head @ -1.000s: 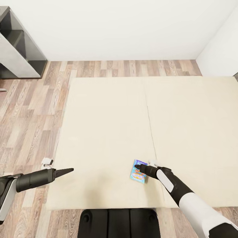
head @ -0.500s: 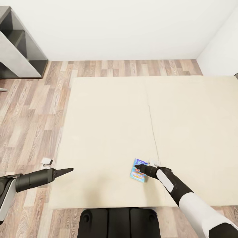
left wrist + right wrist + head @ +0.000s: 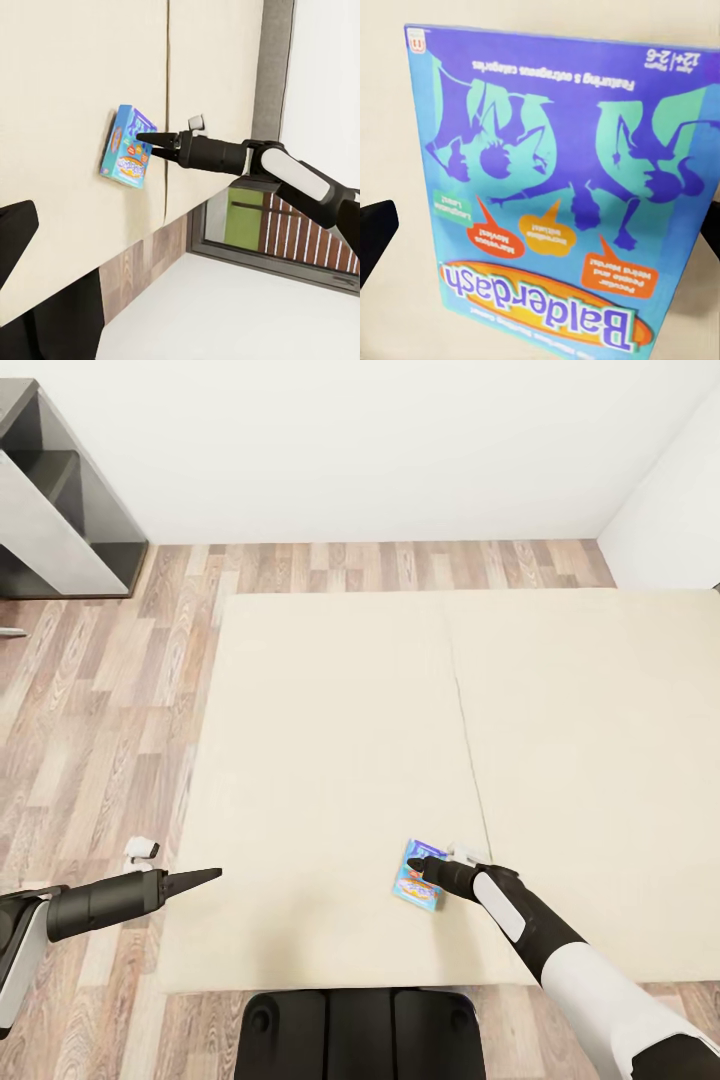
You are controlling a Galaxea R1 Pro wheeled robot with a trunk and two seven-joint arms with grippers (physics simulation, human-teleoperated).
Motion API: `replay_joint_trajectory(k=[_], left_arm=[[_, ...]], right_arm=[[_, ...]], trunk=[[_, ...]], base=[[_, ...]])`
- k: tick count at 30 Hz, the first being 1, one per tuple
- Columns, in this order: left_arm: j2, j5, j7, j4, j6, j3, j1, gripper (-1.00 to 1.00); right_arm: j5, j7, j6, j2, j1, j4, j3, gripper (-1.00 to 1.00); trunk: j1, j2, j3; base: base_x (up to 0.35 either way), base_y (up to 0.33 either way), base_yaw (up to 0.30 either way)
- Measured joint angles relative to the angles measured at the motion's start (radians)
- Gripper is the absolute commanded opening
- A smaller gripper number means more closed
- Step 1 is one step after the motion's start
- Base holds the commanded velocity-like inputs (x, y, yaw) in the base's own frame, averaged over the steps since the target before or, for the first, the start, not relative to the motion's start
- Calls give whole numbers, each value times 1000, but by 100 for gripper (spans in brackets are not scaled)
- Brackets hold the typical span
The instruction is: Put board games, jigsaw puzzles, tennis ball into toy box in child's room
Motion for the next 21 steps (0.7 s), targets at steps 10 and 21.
replay_joint_trajectory(k=[10, 21], left_arm=[[0, 0, 0, 0, 0, 0, 0, 100], [-1, -1, 0, 0, 0, 0, 0, 100]], right_arm=[[0, 2, 0, 0, 0, 0, 0, 100], [0, 2, 0, 2, 0, 0, 0, 100]], trunk=[[0, 0, 0], [0, 0, 0]], base=[[0, 62, 0], [0, 85, 0]])
